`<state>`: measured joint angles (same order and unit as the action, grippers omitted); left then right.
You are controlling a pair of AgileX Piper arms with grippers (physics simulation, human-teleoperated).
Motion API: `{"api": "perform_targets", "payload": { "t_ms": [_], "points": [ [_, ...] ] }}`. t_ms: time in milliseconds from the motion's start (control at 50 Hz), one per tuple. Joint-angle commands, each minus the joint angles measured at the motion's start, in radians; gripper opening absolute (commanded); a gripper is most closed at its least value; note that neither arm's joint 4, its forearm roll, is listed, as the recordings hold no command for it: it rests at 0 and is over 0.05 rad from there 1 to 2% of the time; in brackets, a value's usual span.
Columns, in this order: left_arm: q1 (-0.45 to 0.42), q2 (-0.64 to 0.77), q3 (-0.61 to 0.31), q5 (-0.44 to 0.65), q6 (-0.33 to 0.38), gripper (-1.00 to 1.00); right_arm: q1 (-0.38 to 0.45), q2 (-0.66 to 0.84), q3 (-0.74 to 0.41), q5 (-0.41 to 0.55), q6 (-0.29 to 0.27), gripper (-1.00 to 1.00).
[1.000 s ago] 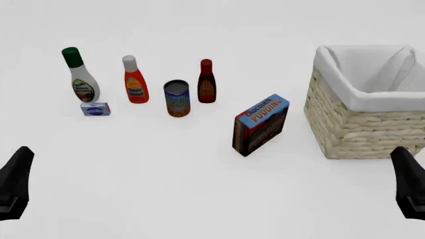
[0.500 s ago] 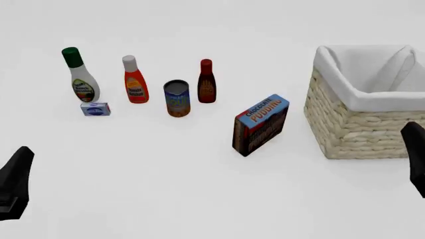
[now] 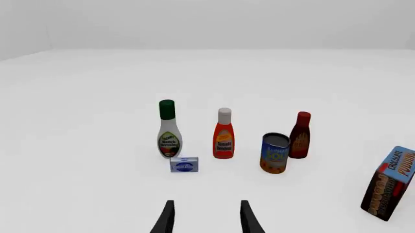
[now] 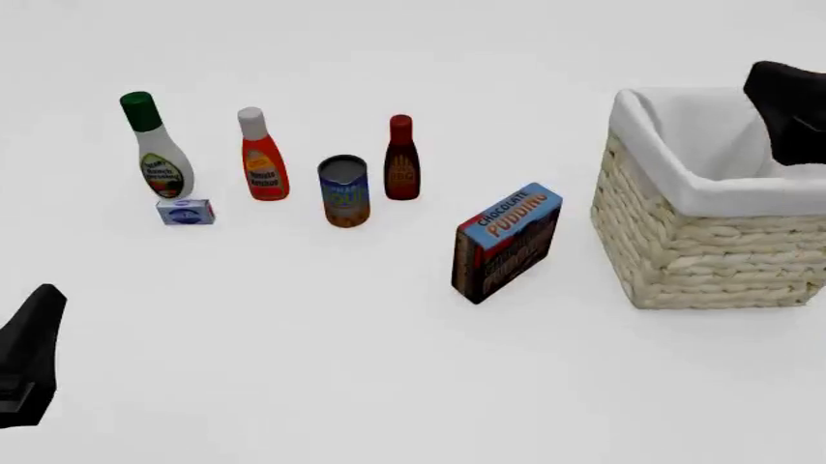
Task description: Pick the bbq sauce and place it in the basket.
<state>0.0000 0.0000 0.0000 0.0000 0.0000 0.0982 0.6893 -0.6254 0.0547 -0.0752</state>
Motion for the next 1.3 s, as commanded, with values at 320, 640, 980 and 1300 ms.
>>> {"api": "perform_targets", "payload": {
  "t_ms": [320,640,980,1300],
  "points": [
    [0.000,0.000,0.000,0.000,0.000,1.00,0.056,0.345,-0.329,0.076,-0.073,1.00],
    [0.000,0.000,0.000,0.000,0.000,1.00,0.139,0.527,-0.507,0.088,-0.032,1.00],
    [0.000,0.000,0.000,0.000,0.000,1.00,0.221,0.739,-0.749,0.139,0.015,1.00],
    [0.000,0.000,0.000,0.000,0.000,1.00,0.309,0.951,-0.976,0.240,0.015,1.00]
  ]
}}
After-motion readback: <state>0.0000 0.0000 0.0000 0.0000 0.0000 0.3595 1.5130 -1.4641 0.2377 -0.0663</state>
